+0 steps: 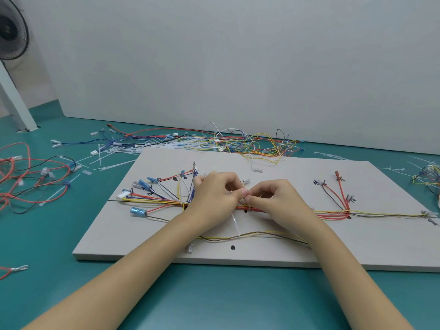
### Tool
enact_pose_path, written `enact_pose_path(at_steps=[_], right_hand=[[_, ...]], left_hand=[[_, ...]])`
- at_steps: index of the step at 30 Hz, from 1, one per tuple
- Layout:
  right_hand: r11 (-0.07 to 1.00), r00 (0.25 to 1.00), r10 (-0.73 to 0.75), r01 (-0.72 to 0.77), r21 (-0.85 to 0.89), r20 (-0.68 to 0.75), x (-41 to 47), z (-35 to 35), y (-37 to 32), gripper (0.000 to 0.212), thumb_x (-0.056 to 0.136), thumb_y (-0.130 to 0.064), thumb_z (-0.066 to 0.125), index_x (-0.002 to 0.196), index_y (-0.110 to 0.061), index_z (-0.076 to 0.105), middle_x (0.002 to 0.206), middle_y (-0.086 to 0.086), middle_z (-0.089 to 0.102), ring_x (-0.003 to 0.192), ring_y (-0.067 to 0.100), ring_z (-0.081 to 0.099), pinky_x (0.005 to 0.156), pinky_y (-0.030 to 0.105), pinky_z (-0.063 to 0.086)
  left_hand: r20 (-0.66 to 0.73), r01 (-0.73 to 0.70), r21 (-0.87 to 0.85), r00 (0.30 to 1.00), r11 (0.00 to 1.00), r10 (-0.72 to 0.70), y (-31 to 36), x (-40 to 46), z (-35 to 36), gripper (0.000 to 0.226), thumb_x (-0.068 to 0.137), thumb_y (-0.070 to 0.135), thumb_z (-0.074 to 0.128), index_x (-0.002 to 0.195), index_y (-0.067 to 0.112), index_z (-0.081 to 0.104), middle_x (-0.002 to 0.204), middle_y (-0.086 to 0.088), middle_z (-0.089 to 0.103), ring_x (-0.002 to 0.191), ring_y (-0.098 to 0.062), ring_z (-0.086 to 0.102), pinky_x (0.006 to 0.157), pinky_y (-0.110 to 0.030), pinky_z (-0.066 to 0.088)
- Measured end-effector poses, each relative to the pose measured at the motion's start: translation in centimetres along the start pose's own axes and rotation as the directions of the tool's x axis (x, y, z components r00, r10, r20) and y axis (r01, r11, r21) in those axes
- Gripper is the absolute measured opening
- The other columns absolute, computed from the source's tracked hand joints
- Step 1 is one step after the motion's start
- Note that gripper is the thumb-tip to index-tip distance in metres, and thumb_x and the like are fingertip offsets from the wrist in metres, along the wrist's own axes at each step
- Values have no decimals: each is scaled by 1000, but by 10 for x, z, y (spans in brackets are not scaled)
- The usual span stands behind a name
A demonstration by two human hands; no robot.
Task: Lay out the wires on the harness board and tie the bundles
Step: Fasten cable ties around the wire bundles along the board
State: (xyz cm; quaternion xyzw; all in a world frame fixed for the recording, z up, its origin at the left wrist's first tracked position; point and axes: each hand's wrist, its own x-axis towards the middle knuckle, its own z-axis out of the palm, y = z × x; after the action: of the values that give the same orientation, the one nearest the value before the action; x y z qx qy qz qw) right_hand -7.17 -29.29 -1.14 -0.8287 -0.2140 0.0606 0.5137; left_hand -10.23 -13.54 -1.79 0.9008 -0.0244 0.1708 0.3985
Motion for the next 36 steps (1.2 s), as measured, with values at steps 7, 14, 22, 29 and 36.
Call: enact_pose_path(at_steps=[7,14,22,29,36], right_hand=[[1000,999,-3,3,-23,32,1,-3,0,5,84,-13,72,81,-9,73,68,-2,66,53,3,46,54,17,37],[997,996,-70,71,-16,59,-3,-5,-4,7,87,-7,68,83,-12,71,71,-3,65,59,9,47,56,16,38],[997,995,-82,83,-10,61,-5,-6,-7,5,86,-4,68,85,-7,71,71,-3,67,61,10,56,63,20,48],[990,995,-70,77,-121,65,-7,-6,-8,4,87,-12,68,83,-10,69,79,6,71,69,22,62,68,36,50],[980,994,-63,78,-184,84,-4,-7,-9,12,82,-11,73,73,-16,67,87,0,66,65,9,54,67,26,45]], left_hand=[[-75,-137,123,986,983,147,-4,-3,3,14,88,30,66,75,31,60,72,24,57,92,-2,43,75,-32,14],[-10,-143,-134,990,981,143,-2,-2,2,11,88,14,66,78,10,63,71,1,64,73,-20,58,72,-43,47],[9,-208,-87,978,974,210,-1,-4,2,10,92,12,60,81,11,59,74,6,60,76,-17,55,73,-42,47],[-2,-233,-73,972,970,234,0,-5,2,14,92,7,58,80,10,53,71,10,53,71,-6,48,65,-28,38],[-32,-192,-60,981,980,190,2,-7,0,11,94,9,54,83,9,51,77,0,60,81,-24,57,73,-46,46]])
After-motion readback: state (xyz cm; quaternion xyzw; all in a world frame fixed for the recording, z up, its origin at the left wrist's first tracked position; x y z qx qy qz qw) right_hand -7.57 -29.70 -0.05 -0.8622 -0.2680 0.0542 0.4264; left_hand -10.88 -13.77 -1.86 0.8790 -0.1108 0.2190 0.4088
